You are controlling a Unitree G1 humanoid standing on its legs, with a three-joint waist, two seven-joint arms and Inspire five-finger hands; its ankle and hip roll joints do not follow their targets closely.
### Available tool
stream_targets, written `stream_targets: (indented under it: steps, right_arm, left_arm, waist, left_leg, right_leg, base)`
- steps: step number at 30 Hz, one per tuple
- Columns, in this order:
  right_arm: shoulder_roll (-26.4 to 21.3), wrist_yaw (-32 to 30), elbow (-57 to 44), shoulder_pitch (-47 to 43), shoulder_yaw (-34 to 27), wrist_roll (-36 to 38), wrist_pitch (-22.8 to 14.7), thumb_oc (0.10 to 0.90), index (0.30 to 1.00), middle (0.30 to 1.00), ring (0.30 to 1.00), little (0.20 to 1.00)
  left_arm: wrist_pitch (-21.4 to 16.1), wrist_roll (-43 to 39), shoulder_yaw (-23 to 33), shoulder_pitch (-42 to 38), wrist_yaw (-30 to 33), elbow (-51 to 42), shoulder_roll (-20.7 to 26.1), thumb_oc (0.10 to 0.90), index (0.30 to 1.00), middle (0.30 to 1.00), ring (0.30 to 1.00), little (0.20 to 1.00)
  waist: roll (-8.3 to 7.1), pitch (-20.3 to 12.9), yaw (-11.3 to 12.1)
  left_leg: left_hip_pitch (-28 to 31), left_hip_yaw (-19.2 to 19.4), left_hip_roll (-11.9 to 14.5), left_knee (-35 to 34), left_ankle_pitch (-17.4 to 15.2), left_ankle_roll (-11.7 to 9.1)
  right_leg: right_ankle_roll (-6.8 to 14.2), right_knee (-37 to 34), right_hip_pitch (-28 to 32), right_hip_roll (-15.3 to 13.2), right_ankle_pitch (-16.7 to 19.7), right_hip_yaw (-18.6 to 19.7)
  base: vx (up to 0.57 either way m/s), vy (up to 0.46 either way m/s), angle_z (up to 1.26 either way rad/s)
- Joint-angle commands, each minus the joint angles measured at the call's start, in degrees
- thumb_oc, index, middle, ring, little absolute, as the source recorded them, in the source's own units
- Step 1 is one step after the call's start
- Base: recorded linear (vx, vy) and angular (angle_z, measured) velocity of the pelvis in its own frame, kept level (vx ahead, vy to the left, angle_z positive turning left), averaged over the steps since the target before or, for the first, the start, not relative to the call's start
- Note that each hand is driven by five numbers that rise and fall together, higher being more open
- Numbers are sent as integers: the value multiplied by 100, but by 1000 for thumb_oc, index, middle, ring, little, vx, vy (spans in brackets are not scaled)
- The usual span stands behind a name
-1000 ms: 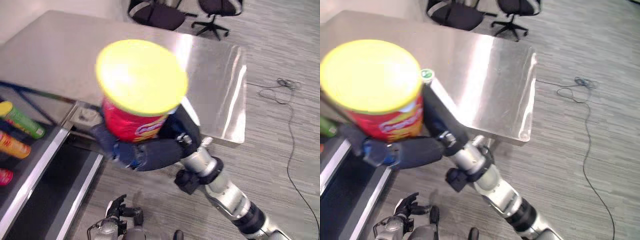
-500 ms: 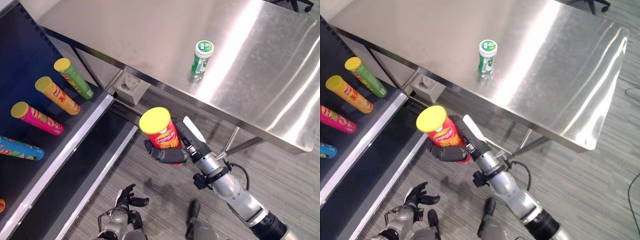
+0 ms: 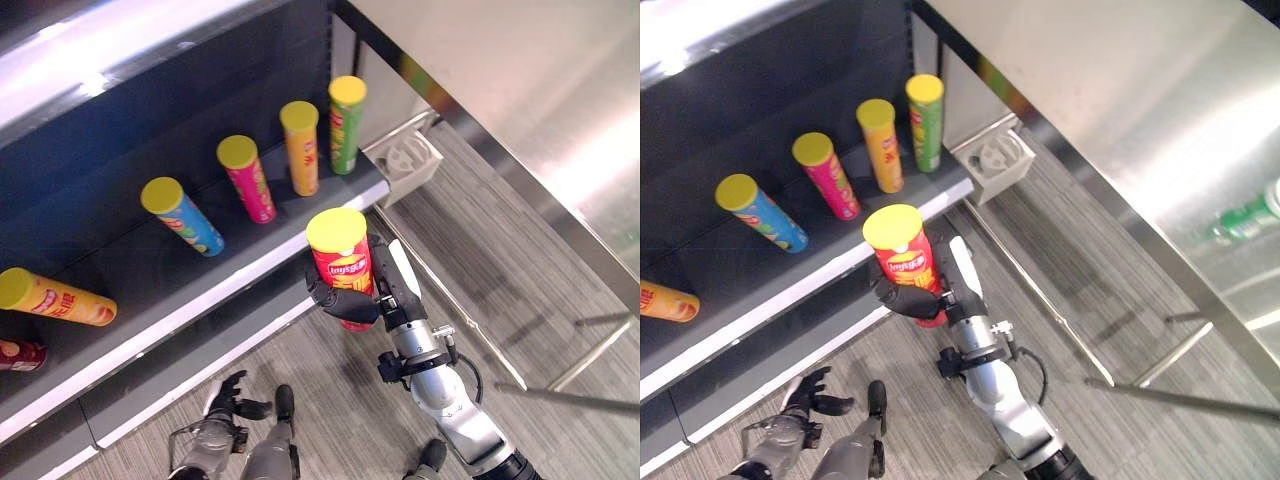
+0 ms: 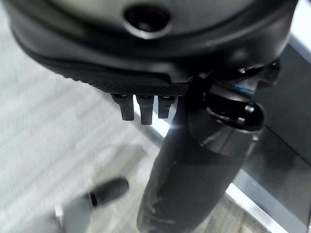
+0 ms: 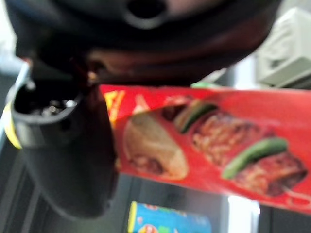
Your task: Put the goods on the table back onto the shelves and tidy them up.
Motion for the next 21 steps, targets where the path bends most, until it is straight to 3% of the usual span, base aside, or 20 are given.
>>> stream_targets:
  steps: [1,2,3,5,6,8,9,11,12,13,15,18,21]
  right_arm:
    - [-98,-404,-864,-322,-353,-211,-623,400,300,300,300,300]
    - [-177,-380,-881,-159,-420,-207,-680,400,300,300,300,300]
    - [-179,-379,-883,-159,-421,-207,-681,400,300,300,300,300]
    - [-272,-424,-900,29,-512,-275,-762,400,300,300,300,300]
    - [-331,-487,-860,153,-515,-464,-847,400,300,300,300,300]
    - [-334,-540,-845,240,-546,-537,-865,400,300,300,300,300]
    - [-339,-617,-769,374,-536,-660,-904,400,300,300,300,300]
    - [-343,-710,-667,348,-504,-713,-923,400,300,300,300,300]
    - [-402,-960,-401,381,-525,-905,-1101,400,300,300,300,300]
    - [-332,-1016,-324,462,-340,-999,-1089,400,300,300,300,300]
    - [-336,-970,-184,425,-196,-989,-1141,400,300,300,300,300]
    - [-354,-959,75,395,68,-956,-1096,400,300,300,300,300]
    - [-374,-997,189,332,186,-1009,-1103,400,300,300,300,300]
  left_arm:
    - [-292,435,-230,76,-266,-132,-370,800,900,900,900,900]
    - [-266,558,-275,91,-349,-118,-359,800,900,900,900,900]
    - [-265,559,-275,90,-349,-119,-360,800,900,900,900,900]
    - [-258,641,-316,97,-402,-86,-377,800,900,900,900,900]
    - [-283,825,-386,139,-480,-27,-436,800,900,900,900,900]
    - [-290,901,-450,169,-541,-24,-460,800,900,900,900,900]
    - [-279,944,-408,155,-506,49,-509,800,900,900,900,900]
    - [-295,853,-327,154,-426,66,-506,800,900,900,900,900]
    - [-469,682,11,271,-775,199,-152,800,900,900,900,900]
    - [-353,634,66,18,-387,298,-262,800,900,900,900,900]
    - [-335,429,167,-118,-330,381,-339,800,900,900,900,900]
    - [-310,-206,455,-157,-50,495,-580,800,900,900,900,900]
    - [-342,-301,472,-154,40,523,-673,800,900,900,900,900]
  waist:
    - [157,-140,-325]
    - [209,-98,-379]
    - [208,-102,-379]
    - [219,-73,-437]
    - [219,-71,-459]
    - [200,-79,-454]
    - [115,-106,-494]
    - [99,-113,-488]
    - [145,-114,-402]
    - [115,-143,-461]
    - [112,-154,-471]
    - [137,-155,-549]
    - [121,-210,-651]
  left_leg:
    - [766,477,304,-174,-787,-158]
    - [770,384,270,-174,-774,-95]
    - [754,385,273,-174,-752,-98]
    - [809,256,188,-174,-767,-52]
    - [809,154,77,-174,-757,-13]
    - [850,84,11,-174,-767,-2]
    - [925,-81,-121,-174,-788,17]
    - [985,-41,-139,-174,-825,11]
    - [1081,-7,-205,-174,-827,-4]
    - [1102,45,-214,-174,-782,-33]
    - [1066,126,-196,-167,-702,-67]
    - [854,458,42,226,-786,-198]
    - [808,474,457,572,-795,-353]
  right_leg:
    - [-46,-151,111,742,440,648]
    - [-149,218,142,1290,-202,839]
    - [-156,230,120,1294,-194,841]
    - [-224,537,211,1802,-652,1127]
    - [-313,661,300,2271,-953,1383]
    - [-414,623,393,2349,-1120,1457]
    - [-449,344,552,2541,-1101,1803]
    - [-456,168,625,2593,-1020,1869]
    - [-461,-106,748,2489,-939,1716]
    - [-464,-293,820,2457,-890,1647]
    - [-474,-417,830,2416,-831,1604]
    - [-435,-522,884,2142,-829,1435]
    - [-405,-434,784,1810,-856,1320]
  base:
    - [-13,189,10]
    - [-13,188,8]
    - [5,138,21]
    - [0,79,33]
    - [-15,54,65]
    - [41,1,51]
    - [74,-36,19]
    - [85,-54,11]
    - [112,-41,0]
    - [66,-22,-2]
    - [-2,9,29]
    - [-21,110,31]
    - [6,128,54]
